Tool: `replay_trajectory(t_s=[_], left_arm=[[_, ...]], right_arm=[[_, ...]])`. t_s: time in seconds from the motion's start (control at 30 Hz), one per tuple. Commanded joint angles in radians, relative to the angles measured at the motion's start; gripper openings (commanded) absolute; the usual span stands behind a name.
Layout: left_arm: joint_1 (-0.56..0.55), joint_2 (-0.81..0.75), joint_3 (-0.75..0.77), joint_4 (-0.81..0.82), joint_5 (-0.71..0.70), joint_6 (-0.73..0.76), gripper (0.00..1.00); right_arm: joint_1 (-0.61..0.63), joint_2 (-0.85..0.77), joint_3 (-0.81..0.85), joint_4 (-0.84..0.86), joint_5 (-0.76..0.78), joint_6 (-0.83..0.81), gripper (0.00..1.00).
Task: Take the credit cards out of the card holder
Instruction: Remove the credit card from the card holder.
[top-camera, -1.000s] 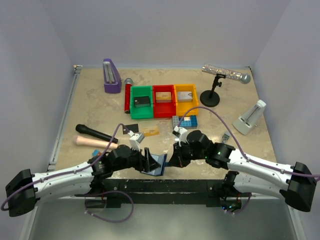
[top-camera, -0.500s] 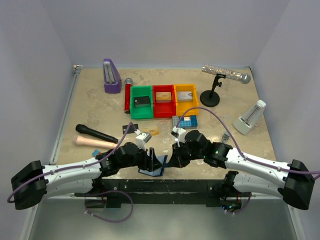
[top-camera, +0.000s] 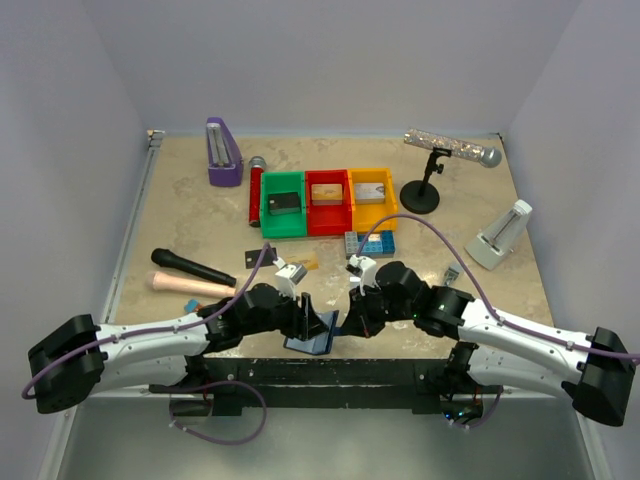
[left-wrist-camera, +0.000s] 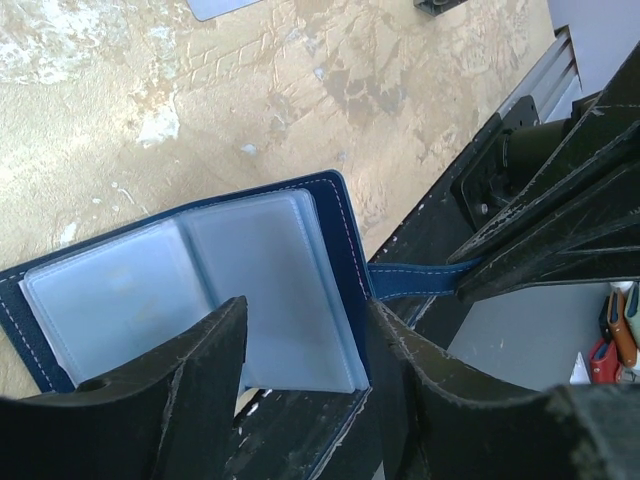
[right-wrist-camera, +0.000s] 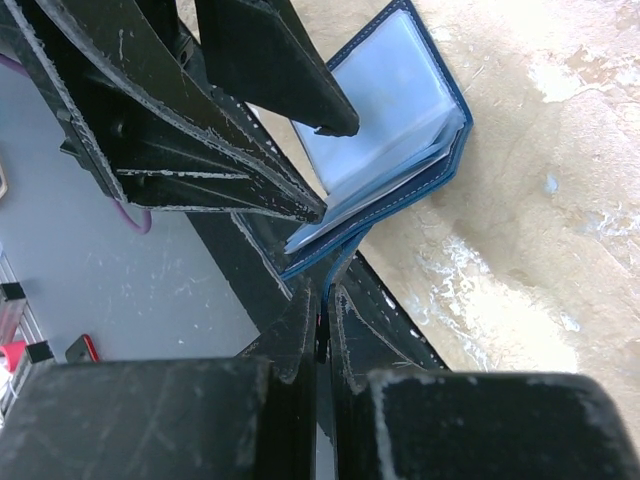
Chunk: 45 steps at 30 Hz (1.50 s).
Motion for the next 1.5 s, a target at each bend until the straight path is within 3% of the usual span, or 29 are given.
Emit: replay_trajectory(t_s=[0.0, 0.23, 0.8, 1.0, 1.27, 1.47], left_arm=[[-0.004, 0.013, 0.003, 0.065, 0.013, 0.012, 0.55], [-0.004, 0.062, 0.029, 0.069, 0.035, 0.013, 0.57], [-0.004, 0.048, 0.001, 0.062, 0.001, 0.009, 0.48], [-0.004, 0.025, -0.004, 0.060, -0.002, 0.007, 0.60], [-0.004, 0.033, 0.000, 0.062, 0.006, 0.010, 0.61], [-0.004, 0.042, 0.006, 0.079, 0.029, 0.015, 0.68]], right_arm=[[0.004, -0.012, 0.003, 0.020, -0.007, -0.017, 0.00], [0.004, -0.011, 0.021, 0.014, -0.011, -0.020, 0.00], [0.004, -0.049, 0.021, -0.032, 0.021, -0.020, 0.00], [0.004, -0.051, 0.020, -0.050, 0.045, -0.032, 0.00], [0.002, -0.046, 0.018, -0.059, 0.059, -0.048, 0.00], [0.002, -0.045, 0.021, -0.067, 0.059, -0.054, 0.00]])
